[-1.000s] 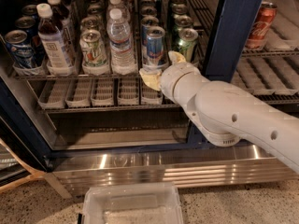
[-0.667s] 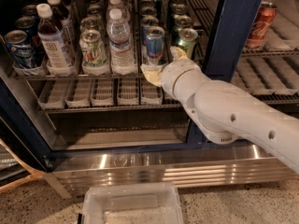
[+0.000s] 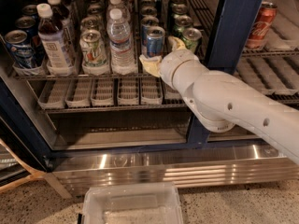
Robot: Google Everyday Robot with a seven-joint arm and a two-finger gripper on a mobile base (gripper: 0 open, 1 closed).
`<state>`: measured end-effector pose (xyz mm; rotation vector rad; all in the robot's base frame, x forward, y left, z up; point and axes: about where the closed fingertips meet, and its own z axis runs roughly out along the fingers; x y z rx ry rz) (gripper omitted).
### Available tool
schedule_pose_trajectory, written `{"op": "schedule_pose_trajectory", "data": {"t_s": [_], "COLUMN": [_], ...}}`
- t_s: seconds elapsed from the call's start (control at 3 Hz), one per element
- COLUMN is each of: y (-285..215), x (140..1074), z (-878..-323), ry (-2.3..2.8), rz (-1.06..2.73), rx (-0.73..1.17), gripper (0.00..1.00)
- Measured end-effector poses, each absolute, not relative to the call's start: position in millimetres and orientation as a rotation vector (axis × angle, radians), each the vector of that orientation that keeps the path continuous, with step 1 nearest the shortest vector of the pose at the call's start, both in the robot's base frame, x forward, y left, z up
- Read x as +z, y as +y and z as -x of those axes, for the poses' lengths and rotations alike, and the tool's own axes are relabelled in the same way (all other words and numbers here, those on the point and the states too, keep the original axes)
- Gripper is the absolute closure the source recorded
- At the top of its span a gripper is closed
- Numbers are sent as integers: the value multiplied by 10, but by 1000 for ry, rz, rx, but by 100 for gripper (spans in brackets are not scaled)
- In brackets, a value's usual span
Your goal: Pick redbull can from top shelf of fridge
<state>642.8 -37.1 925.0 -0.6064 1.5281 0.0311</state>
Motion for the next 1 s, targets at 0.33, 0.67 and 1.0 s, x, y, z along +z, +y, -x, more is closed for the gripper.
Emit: {"op": "schedule_pose_trajectory", "data": {"t_s": [0.33,0.67,1.0], "y": [-313,-267,-260], "x": [9212,9095,8984], "z": [-6606,-6719,-6753], "ry": [1537,1561,1580], "rz": [621,620,604], "rx": [62,96,116], "gripper": [33,34,52]}}
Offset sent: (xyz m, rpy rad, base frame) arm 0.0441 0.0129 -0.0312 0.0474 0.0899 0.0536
